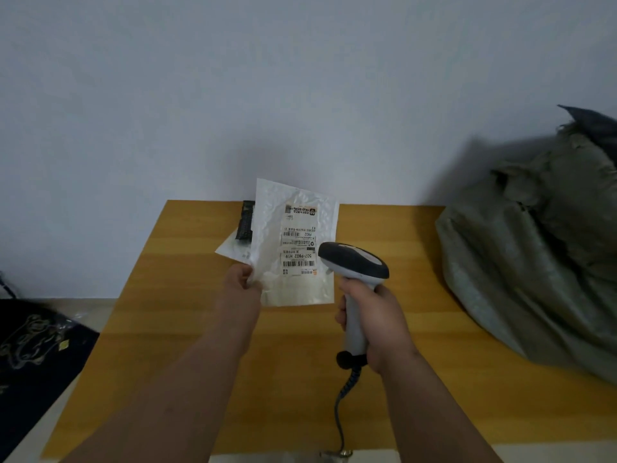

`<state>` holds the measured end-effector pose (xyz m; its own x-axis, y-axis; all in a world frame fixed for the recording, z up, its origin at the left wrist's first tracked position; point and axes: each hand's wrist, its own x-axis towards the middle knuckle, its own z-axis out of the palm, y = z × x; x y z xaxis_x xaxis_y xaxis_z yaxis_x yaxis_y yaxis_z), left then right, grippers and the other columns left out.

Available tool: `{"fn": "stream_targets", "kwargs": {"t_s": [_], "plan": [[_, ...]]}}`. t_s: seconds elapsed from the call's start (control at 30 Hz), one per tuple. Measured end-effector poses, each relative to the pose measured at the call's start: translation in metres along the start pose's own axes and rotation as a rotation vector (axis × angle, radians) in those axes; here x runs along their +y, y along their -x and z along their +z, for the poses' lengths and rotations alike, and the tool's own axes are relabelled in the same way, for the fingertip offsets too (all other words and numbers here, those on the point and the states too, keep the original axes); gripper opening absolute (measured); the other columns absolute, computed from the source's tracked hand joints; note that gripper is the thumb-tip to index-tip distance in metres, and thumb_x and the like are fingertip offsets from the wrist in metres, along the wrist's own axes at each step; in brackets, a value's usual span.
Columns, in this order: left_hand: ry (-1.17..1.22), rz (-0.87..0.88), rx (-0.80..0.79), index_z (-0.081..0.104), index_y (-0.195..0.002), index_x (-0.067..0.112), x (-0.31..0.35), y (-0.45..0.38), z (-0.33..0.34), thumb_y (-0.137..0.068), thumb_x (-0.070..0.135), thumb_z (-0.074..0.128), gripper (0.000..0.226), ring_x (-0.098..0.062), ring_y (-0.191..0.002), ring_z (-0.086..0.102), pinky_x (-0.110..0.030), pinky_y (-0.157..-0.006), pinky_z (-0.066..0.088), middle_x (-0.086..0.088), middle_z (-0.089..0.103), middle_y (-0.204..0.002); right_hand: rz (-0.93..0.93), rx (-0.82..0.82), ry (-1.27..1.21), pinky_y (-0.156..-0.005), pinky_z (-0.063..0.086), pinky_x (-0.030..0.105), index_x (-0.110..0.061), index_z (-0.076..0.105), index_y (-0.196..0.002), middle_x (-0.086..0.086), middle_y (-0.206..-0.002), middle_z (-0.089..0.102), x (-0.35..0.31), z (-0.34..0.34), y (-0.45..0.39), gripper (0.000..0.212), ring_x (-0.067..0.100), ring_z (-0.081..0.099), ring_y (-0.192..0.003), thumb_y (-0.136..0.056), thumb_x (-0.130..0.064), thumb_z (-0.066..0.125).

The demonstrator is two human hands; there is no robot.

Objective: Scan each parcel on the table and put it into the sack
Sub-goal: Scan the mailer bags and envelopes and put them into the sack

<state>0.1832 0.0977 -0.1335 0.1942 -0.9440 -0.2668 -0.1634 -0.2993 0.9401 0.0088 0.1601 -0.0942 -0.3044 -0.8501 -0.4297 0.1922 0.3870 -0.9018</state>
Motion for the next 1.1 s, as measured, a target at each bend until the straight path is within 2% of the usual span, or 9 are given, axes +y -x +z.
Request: {"fn": "stream_targets", "kwargs": {"t_s": [0.17,0.33,0.47,0.67,0.83,1.1], "plan": [[0.023,0.037,0.005,0.052,-0.108,0.022,0.002,0.016,-0.004,-0.095,0.0,0.05,0.026,-0.013,-0.083,0.055,-0.029,-0.068,0.047,-0.001,0.058,-0.1,-0.047,-0.026,-0.026,-0.055,0.044,0.03,-0.011,0.06,-0.083,0.005,-0.067,0.056,-0.005,-0.004,0.021,0.013,0.017,0.053,-0.056,-0.089,-0.021,0.066],[0.025,0.07,-0.025,0.053,-0.108,0.02,0.006,0.03,-0.007,-0.095,0.0,0.049,0.024,-0.012,-0.084,0.055,-0.025,-0.065,0.044,0.002,0.058,-0.098,-0.074,-0.001,-0.042,-0.056,0.045,0.03,-0.012,0.063,-0.084,0.005,-0.068,0.058,-0.007,-0.009,0.04,0.011,0.017,0.054,-0.056,-0.089,-0.021,0.067],[0.011,0.076,-0.028,0.056,-0.109,0.02,0.005,0.037,-0.008,-0.094,0.002,0.052,0.024,-0.016,-0.085,0.059,-0.032,-0.069,0.05,-0.001,0.061,-0.1,-0.087,0.007,-0.055,-0.057,0.045,0.032,-0.013,0.064,-0.087,0.004,-0.069,0.059,-0.008,-0.012,0.052,0.009,0.016,0.055,-0.057,-0.089,-0.021,0.067],[-0.01,0.102,-0.031,0.056,-0.106,0.021,0.007,0.051,-0.011,-0.094,0.002,0.051,0.023,-0.013,-0.077,0.055,-0.027,-0.061,0.044,0.001,0.061,-0.094,-0.105,0.019,-0.056,-0.059,0.046,0.032,-0.014,0.064,-0.09,0.006,-0.072,0.059,-0.008,-0.015,0.064,0.009,0.017,0.056,-0.059,-0.089,-0.022,0.067],[-0.03,0.106,-0.023,0.058,-0.107,0.019,0.007,0.056,-0.012,-0.094,0.003,0.05,0.022,-0.017,-0.077,0.056,-0.031,-0.064,0.046,-0.003,0.063,-0.097,-0.114,0.008,-0.058,-0.059,0.046,0.033,-0.014,0.064,-0.091,0.006,-0.072,0.059,-0.009,-0.016,0.068,0.008,0.018,0.056,-0.06,-0.089,-0.021,0.067],[-0.072,0.122,-0.018,0.055,-0.108,0.021,0.015,0.072,-0.004,-0.096,0.003,0.049,0.022,-0.013,-0.071,0.053,-0.026,-0.056,0.041,0.003,0.059,-0.09,-0.117,0.002,-0.061,-0.057,0.046,0.03,-0.012,0.065,-0.094,0.006,-0.072,0.058,-0.007,-0.029,0.076,0.01,0.016,0.055,-0.058,-0.09,-0.021,0.066]]}}
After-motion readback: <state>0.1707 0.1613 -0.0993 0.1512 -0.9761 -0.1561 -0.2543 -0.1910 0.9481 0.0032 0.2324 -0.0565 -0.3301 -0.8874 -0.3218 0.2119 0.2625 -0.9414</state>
